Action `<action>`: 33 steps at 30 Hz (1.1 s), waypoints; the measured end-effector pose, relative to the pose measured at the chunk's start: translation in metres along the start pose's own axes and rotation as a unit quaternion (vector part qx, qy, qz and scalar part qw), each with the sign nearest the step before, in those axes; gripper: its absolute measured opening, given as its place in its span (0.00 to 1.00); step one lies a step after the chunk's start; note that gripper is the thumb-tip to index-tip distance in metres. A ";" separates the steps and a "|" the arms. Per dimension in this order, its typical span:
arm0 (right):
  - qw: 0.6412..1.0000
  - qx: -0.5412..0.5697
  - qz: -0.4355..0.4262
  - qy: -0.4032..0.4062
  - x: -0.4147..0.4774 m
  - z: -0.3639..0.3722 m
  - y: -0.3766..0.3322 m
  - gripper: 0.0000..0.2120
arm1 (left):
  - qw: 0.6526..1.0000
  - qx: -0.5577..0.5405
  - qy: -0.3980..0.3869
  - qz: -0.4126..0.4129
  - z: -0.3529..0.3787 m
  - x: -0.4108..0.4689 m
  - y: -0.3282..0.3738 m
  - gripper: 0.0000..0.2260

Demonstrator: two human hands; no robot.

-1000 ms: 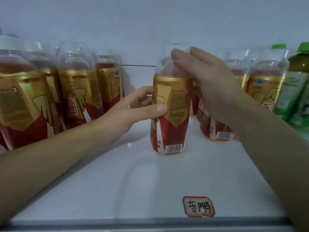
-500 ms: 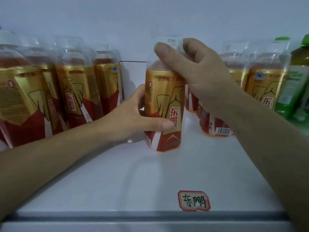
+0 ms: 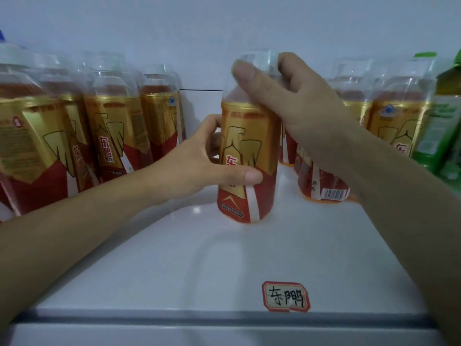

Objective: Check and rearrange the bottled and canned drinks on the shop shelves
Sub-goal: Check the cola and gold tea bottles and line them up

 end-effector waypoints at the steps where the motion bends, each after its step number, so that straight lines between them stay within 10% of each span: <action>1: 1.000 0.012 0.006 -0.027 0.001 0.002 0.001 0.22 | 1.000 -0.015 -0.011 0.000 -0.001 0.000 0.001 0.39; 4: 0.997 0.042 -0.008 -0.069 0.000 0.005 -0.002 0.10 | 0.998 -0.034 -0.043 0.003 -0.004 -0.005 -0.001 0.34; 10: 0.999 -0.020 -0.029 -0.004 0.000 0.001 -0.002 0.21 | 1.000 0.002 0.007 -0.001 -0.001 -0.003 -0.007 0.37; 14: 0.997 0.049 -0.008 -0.065 0.001 0.002 -0.002 0.05 | 0.999 -0.042 -0.020 -0.009 -0.009 -0.002 -0.010 0.37; 21: 0.998 -0.052 -0.033 -0.011 0.001 -0.001 -0.002 0.24 | 1.000 0.011 -0.019 -0.019 0.007 0.000 -0.007 0.35; 25: 0.998 0.019 0.002 -0.061 0.000 0.003 -0.001 0.04 | 0.998 -0.046 -0.030 -0.022 -0.006 -0.001 -0.013 0.39; 33: 0.999 -0.036 -0.009 0.007 0.003 -0.001 0.001 0.28 | 0.999 0.026 0.018 -0.028 -0.016 0.000 -0.015 0.40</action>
Point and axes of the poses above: each hand's wrist, its own x-axis towards the middle knuckle, its own z-axis out of the palm, y = z × x, the point moved 6 cm from there along x, towards the middle knuckle, and after that the axes turned 2 degrees about x, right-handed, at the moved point
